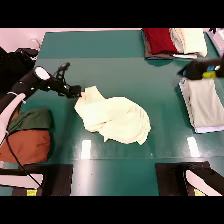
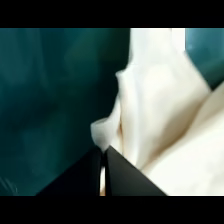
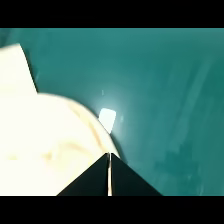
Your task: Fold the shirts.
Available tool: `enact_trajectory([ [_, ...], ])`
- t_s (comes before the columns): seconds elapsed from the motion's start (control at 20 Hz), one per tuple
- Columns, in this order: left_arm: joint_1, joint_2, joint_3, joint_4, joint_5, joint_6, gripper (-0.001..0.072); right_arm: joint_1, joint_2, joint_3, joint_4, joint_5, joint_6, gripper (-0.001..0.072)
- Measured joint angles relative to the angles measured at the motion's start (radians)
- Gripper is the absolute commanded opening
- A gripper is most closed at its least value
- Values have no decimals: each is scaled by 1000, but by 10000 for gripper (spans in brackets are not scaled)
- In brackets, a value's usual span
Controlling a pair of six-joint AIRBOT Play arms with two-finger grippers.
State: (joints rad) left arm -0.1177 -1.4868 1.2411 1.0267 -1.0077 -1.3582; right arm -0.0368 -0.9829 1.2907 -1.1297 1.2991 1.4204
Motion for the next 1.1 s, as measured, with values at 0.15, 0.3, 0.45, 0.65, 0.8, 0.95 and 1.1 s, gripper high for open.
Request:
enact_trajectory([
  [0.15, 0, 59, 34, 0, 1, 19, 22, 0, -4, -204, -10, 10, 2, 431],
  [0.3, 0, 90, 48, 1, -7, 26, 22, 4, -65, -398, 40, -16, -2, 430],
  [0.45, 0, 101, 51, 3, -15, 29, 22, 46, -154, -514, 133, -80, -32, 430],
  [0.65, 0, 106, 53, 4, -20, 32, 22, 140, -274, -548, 209, -179, -53, 180],
  [0.8, 0, 112, 55, 7, -22, 32, 21, 191, -322, -509, 225, -226, -77, 15],
  [0.95, 0, 162, 82, 30, -17, 29, 21, 201, -291, -422, 187, -238, -92, 14],
  [1.1, 1, 277, 167, 103, -9, 16, 22, 153, -178, -271, 108, -196, -98, 15],
])
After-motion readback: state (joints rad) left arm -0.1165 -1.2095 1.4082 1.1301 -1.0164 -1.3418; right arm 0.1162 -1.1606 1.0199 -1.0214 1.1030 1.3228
